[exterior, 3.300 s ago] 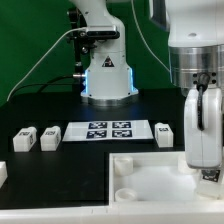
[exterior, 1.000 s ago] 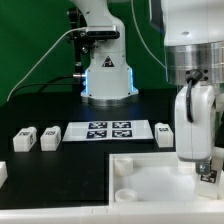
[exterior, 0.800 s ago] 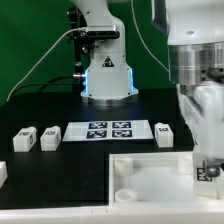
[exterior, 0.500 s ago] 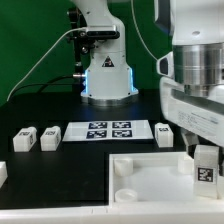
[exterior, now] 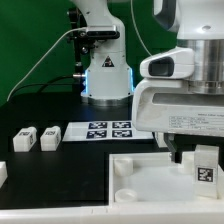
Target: Assemble one leg
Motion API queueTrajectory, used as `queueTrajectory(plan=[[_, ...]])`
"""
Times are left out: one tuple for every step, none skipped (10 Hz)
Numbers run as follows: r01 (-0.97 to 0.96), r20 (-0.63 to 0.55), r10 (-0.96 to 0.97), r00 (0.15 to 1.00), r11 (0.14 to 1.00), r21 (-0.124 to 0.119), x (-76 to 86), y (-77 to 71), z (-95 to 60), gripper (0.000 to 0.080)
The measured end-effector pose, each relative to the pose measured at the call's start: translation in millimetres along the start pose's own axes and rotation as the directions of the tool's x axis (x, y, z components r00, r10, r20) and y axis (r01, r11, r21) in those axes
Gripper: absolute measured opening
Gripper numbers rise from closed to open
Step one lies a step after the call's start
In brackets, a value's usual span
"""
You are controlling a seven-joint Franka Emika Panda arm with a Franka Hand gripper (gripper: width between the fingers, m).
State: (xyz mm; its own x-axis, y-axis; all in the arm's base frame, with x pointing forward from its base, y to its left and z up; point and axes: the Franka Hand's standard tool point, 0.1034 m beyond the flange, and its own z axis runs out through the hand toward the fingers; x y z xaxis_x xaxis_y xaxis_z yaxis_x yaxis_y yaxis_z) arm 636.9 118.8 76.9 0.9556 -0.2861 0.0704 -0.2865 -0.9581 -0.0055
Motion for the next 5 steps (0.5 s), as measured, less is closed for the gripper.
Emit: queueTrajectory(plan=[[-0.081, 0.002, 0.081, 0.997, 0.997, 0.001, -1.1, -0.2, 0.8, 0.0649], [-0.109, 0.002, 0.109, 0.994, 0.994, 0.0, -1.0, 0.1, 1.0, 0.0531], [-0.2, 0.004, 0.2, 0.98, 0.98, 0.002, -1.4, -0.5, 1.2, 0.0531], [-0.351, 0.01, 0.351, 0.936, 0.936, 0.007, -2.3, -2.0, 1.6, 0.0348], [-0.423, 0.011, 0.423, 0.906, 0.906, 0.004, -2.4, -0.6, 2.1, 0.0292]])
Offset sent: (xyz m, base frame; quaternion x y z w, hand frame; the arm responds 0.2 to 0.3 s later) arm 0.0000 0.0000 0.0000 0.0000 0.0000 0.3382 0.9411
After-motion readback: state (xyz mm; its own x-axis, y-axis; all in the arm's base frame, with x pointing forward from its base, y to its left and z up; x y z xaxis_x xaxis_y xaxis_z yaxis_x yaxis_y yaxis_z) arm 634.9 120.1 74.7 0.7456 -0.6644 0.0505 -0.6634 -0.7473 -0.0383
